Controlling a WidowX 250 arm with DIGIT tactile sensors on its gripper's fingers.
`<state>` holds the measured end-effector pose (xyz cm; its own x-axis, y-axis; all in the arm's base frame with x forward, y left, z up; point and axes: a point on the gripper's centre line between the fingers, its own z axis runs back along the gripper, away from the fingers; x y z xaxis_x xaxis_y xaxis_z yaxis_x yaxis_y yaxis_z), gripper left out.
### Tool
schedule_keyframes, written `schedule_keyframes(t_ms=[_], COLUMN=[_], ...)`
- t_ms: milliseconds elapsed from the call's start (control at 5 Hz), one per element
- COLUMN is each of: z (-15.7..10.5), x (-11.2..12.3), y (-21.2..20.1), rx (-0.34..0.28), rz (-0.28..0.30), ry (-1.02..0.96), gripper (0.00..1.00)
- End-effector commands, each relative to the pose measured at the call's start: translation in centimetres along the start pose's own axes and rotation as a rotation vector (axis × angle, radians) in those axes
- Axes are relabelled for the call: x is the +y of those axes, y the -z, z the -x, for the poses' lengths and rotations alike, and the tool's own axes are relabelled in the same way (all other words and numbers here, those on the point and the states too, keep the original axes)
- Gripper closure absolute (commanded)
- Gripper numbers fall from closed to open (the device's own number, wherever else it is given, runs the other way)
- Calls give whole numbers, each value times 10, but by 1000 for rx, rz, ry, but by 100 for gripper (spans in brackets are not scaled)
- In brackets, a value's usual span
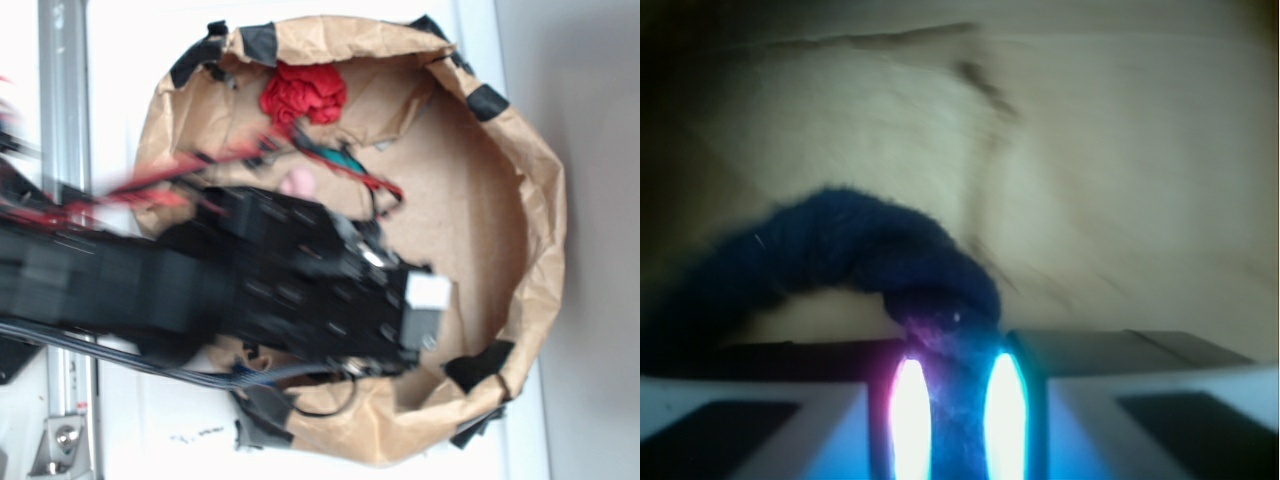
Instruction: Grab the blue rope.
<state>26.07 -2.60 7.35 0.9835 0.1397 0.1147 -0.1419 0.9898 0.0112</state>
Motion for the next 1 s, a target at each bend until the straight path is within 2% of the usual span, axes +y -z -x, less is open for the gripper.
schedule_keyframes(t_ms=[0, 200, 400, 600, 800], z=[9, -4, -24, -31, -28], x=[37, 24, 2, -2, 6], y=[-81, -86, -77, -63, -65], rx=[-65, -59, -32, -9, -20], rz=[-12, 31, 41, -16, -18], ry=[-41, -24, 19, 35, 7], gripper=[100, 100, 100, 100, 100])
